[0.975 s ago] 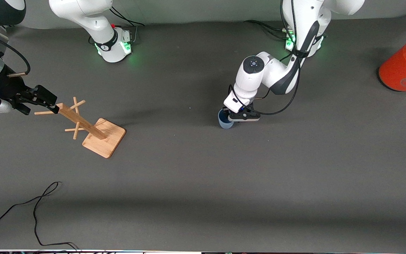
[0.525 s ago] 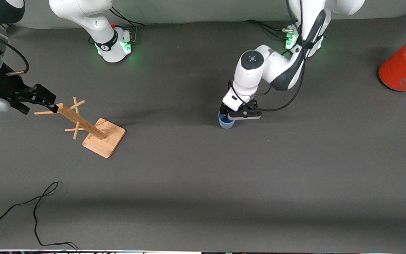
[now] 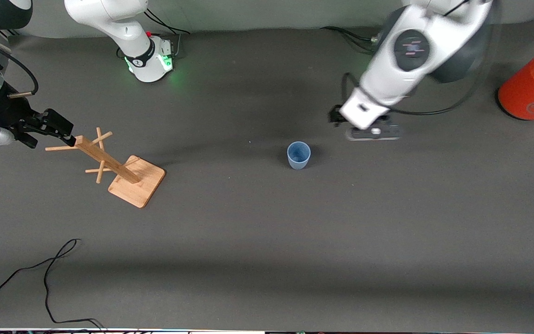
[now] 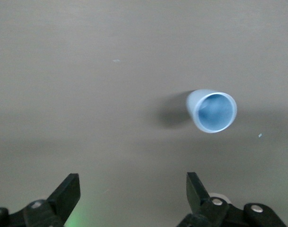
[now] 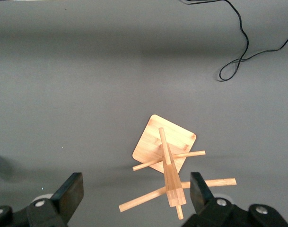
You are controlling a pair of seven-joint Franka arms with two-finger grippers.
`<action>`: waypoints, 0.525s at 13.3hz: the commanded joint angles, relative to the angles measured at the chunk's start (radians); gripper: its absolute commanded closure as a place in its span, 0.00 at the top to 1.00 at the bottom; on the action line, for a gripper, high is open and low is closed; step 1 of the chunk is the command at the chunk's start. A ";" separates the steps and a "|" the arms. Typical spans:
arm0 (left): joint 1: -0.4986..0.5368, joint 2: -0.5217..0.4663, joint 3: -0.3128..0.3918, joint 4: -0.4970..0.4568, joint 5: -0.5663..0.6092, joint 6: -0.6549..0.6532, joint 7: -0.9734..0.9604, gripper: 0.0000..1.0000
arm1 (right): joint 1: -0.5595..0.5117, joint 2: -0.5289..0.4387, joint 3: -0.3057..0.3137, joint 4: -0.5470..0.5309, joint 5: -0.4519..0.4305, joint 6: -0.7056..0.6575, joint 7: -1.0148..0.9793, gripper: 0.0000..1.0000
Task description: Rotate and upright cup with both arms
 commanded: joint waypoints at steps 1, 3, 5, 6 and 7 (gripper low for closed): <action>0.168 -0.004 0.005 0.125 -0.012 -0.188 0.206 1.00 | 0.005 -0.018 0.001 -0.010 -0.015 -0.015 -0.003 1.00; 0.242 -0.009 0.013 0.186 0.017 -0.262 0.257 1.00 | 0.005 -0.012 0.004 -0.010 -0.015 -0.043 -0.001 1.00; 0.288 -0.011 0.024 0.228 0.046 -0.290 0.332 1.00 | 0.005 -0.012 0.007 -0.007 -0.015 -0.058 -0.004 1.00; 0.320 -0.009 0.031 0.245 0.053 -0.296 0.367 1.00 | 0.005 -0.010 0.009 -0.004 -0.015 -0.060 -0.004 1.00; 0.345 -0.005 0.028 0.260 0.054 -0.296 0.395 1.00 | 0.003 -0.005 0.013 0.009 -0.015 -0.060 -0.004 1.00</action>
